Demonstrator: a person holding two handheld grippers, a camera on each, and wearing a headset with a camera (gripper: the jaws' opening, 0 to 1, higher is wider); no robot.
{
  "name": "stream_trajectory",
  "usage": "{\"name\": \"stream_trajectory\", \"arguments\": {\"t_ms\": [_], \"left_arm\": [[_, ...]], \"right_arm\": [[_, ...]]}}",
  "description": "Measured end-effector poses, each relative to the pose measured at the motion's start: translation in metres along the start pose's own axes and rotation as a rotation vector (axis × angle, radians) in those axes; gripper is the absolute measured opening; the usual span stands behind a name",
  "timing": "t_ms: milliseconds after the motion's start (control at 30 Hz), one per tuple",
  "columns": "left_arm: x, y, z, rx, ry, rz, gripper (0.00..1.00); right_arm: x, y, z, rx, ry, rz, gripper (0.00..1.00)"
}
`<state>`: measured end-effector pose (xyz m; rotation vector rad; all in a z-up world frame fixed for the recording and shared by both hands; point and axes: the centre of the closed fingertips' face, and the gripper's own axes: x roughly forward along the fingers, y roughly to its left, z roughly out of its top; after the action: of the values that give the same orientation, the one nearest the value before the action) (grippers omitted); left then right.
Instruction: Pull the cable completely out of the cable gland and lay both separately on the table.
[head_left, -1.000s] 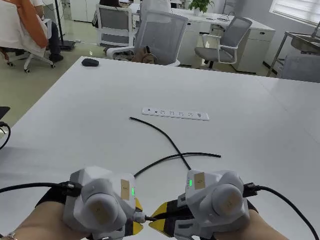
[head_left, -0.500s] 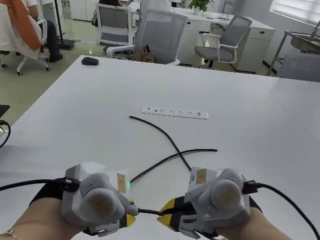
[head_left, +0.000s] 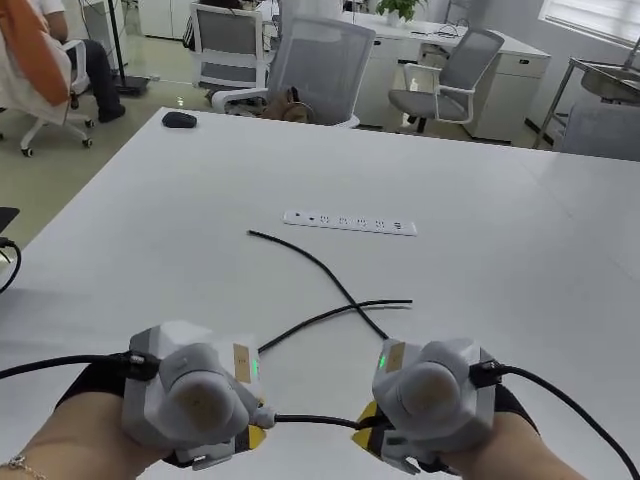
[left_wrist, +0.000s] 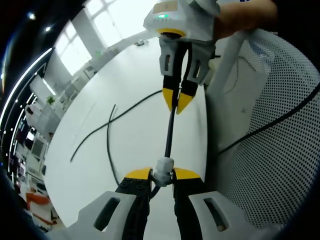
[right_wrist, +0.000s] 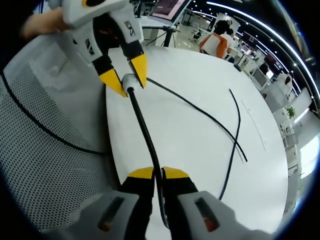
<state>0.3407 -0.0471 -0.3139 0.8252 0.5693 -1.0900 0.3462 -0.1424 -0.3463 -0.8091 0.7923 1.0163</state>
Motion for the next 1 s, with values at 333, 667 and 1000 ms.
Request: {"name": "stream_trajectory", "arguments": {"t_ms": [333,667,1000], "left_arm": [[0.000,-0.001,0.001,0.001,-0.005,-0.005,0.17],[0.001,0.000,-0.002,0.007,0.010,0.002,0.18],[0.005,-0.010,0.002,0.040,0.012,-0.033,0.18]], "right_arm": [[0.000,-0.007,-0.019,0.063,0.079,-0.024,0.05],[0.002,-0.003,-0.023,0.079,0.101,-0.008,0.17],[-0.006,0.025,0.048,0.043,-0.220,0.138,0.25]]}}
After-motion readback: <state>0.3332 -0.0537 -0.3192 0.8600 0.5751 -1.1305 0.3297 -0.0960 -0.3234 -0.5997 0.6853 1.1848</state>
